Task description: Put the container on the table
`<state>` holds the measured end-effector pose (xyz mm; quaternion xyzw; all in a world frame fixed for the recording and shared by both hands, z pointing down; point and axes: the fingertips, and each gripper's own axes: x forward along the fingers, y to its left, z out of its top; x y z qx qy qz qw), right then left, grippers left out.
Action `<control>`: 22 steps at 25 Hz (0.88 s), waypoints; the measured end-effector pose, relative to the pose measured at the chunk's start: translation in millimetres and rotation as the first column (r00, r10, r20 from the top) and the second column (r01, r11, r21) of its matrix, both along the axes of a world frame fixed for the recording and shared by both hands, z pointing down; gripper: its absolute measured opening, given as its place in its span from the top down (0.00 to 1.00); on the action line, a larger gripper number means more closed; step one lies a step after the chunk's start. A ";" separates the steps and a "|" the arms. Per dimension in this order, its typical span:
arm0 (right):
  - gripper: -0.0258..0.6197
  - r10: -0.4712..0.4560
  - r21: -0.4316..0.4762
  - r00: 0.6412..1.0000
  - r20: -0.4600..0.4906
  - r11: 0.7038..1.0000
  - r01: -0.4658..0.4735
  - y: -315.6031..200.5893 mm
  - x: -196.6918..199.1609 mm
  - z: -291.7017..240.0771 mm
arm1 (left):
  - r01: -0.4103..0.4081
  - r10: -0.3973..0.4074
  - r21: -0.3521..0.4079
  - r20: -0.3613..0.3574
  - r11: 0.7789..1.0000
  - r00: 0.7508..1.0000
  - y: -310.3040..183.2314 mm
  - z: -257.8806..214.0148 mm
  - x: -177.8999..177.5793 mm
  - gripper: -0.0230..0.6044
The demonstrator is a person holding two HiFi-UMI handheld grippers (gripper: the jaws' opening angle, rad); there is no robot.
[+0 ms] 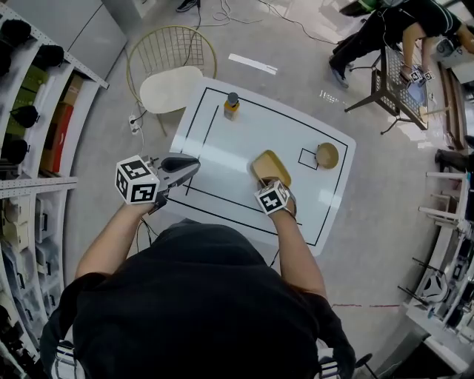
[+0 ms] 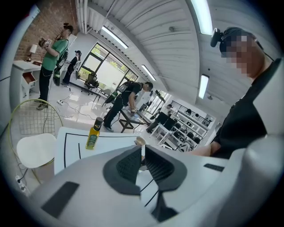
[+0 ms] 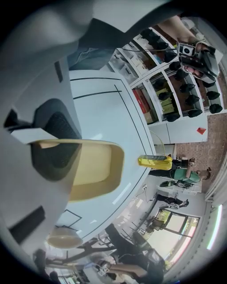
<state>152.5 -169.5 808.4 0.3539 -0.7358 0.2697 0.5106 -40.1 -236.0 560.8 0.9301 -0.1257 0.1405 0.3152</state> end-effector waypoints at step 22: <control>0.94 -0.001 -0.053 1.000 -0.027 0.999 -0.001 -0.8 -16.8 34.5 | -0.002 0.003 -0.040 0.014 0.999 1.000 -4.8 19.4 -22.6 0.91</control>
